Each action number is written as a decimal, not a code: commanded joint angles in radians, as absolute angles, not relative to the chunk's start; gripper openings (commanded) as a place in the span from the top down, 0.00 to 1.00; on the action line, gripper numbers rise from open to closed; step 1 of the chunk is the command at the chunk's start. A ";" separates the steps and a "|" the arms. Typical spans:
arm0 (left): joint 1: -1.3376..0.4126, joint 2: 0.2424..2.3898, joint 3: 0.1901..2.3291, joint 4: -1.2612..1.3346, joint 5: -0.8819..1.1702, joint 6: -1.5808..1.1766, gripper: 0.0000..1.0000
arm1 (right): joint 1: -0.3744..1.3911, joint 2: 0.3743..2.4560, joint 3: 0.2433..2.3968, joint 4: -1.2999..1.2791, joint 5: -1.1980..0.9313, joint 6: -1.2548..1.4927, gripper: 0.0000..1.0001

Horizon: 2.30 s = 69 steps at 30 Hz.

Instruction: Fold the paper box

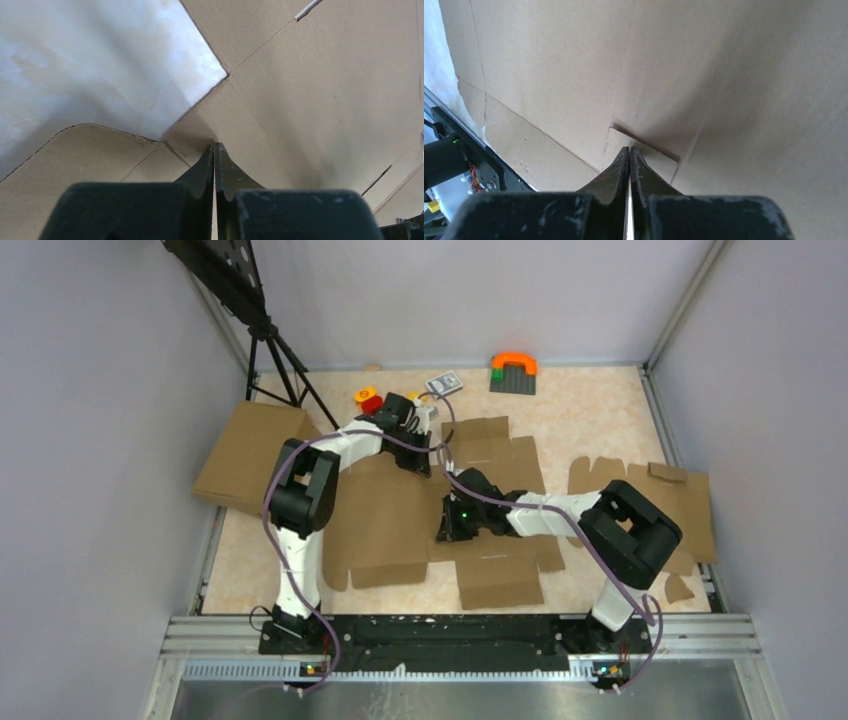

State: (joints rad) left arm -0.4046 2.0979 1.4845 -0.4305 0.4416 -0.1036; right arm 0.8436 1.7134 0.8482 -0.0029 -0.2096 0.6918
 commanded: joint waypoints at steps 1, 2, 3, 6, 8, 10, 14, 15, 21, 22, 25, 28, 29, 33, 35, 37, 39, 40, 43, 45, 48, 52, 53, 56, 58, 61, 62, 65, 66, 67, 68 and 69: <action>-0.428 2.129 1.487 -0.457 0.457 -0.109 1.00 | 0.849 1.694 0.884 -0.038 -0.179 0.684 1.00; -0.428 2.119 1.482 -0.457 0.447 -0.108 1.00 | 0.848 1.667 0.877 -0.046 -0.173 0.683 1.00; -0.427 2.106 1.477 -0.458 0.440 -0.105 1.00 | 0.845 1.639 0.869 -0.055 -0.167 0.683 1.00; -0.428 2.060 1.475 -0.470 0.418 -0.108 0.98 | 0.821 1.547 0.845 -0.089 -0.172 0.683 1.00; -0.428 2.023 1.476 -0.473 0.403 -0.116 0.93 | 0.796 1.492 0.833 -0.121 -0.179 0.681 1.00; -0.428 1.986 1.476 -0.477 0.384 -0.121 0.86 | 0.773 1.433 0.820 -0.162 -0.180 0.669 1.00; -0.428 1.901 1.454 -0.475 0.322 -0.132 0.72 | 0.695 1.308 0.804 -0.271 -0.172 0.613 0.99; -0.427 1.867 1.443 -0.476 0.308 -0.136 0.67 | 0.659 1.278 0.799 -0.299 -0.166 0.600 0.98; -0.426 1.649 1.323 -0.488 0.204 -0.163 0.47 | 0.570 1.106 0.759 -0.386 -0.158 0.567 0.85; -0.425 1.604 1.284 -0.492 0.149 -0.176 0.41 | 0.567 1.090 0.763 -0.408 -0.140 0.568 0.82; -0.404 1.460 1.148 -0.503 0.015 -0.231 0.13 | 0.544 1.064 0.767 -0.475 -0.062 0.581 0.74; -0.346 1.335 1.015 -0.513 -0.039 -0.290 0.01 | 0.499 1.035 0.745 -0.486 -0.032 0.590 0.63; -0.318 1.296 0.969 -0.508 -0.041 -0.323 0.01 | 0.483 1.024 0.736 -0.479 -0.032 0.590 0.59; -0.104 1.156 0.779 -0.431 0.097 -0.456 0.01 | 0.463 1.024 0.721 -0.430 -0.062 0.590 0.54; -0.039 1.105 0.699 -0.403 0.116 -0.487 0.01 | 0.463 1.062 0.722 -0.418 -0.067 0.591 0.53; -0.010 1.078 0.672 -0.405 0.105 -0.498 0.01 | 0.463 1.098 0.720 -0.410 -0.065 0.590 0.49; 0.005 1.077 0.662 -0.429 0.056 -0.518 0.01 | 0.463 1.132 0.716 -0.400 -0.054 0.586 0.41; 0.026 1.088 0.663 -0.446 0.037 -0.519 0.01 | 0.463 1.149 0.709 -0.379 -0.067 0.581 0.39; 0.048 1.131 0.659 -0.464 0.041 -0.526 0.01 | 0.463 1.201 0.696 -0.328 -0.093 0.583 0.43; 0.052 1.153 0.643 -0.437 0.086 -0.545 0.01 | 0.463 1.246 0.689 -0.295 -0.105 0.593 0.48; 0.064 1.196 0.611 -0.383 0.143 -0.571 0.02 | 0.461 1.320 0.685 -0.261 -0.130 0.611 0.57; 0.077 1.231 0.586 -0.356 0.142 -0.571 0.03 | 0.456 1.386 0.657 -0.215 -0.122 0.633 0.65; 0.081 1.233 0.576 -0.347 0.144 -0.573 0.03 | 0.454 1.395 0.648 -0.203 -0.112 0.637 0.67; 0.101 1.248 0.549 -0.317 0.202 -0.582 0.07 | 0.453 1.442 0.640 -0.193 -0.089 0.637 0.70; 0.106 1.259 0.532 -0.287 0.256 -0.584 0.11 | 0.452 1.474 0.643 -0.195 -0.087 0.631 0.73; 0.107 1.294 0.524 -0.254 0.350 -0.571 0.21 | 0.451 1.501 0.639 -0.188 -0.087 0.626 0.76; 0.107 1.306 0.524 -0.241 0.388 -0.562 0.24 | 0.452 1.505 0.637 -0.185 -0.089 0.625 0.76; 0.107 1.330 0.520 -0.204 0.494 -0.555 0.36 | 0.450 1.508 0.634 -0.181 -0.092 0.622 0.76; 0.107 1.326 0.518 -0.186 0.528 -0.558 0.39 | 0.449 1.509 0.634 -0.180 -0.092 0.622 0.76; 0.107 1.314 0.515 -0.168 0.555 -0.565 0.41 | 0.450 1.510 0.635 -0.181 -0.092 0.620 0.76; 0.107 1.295 0.510 -0.152 0.582 -0.574 0.43 | 0.450 1.513 0.635 -0.182 -0.093 0.620 0.76; 0.107 1.272 0.506 -0.132 0.607 -0.586 0.46 | 0.449 1.514 0.636 -0.183 -0.094 0.617 0.76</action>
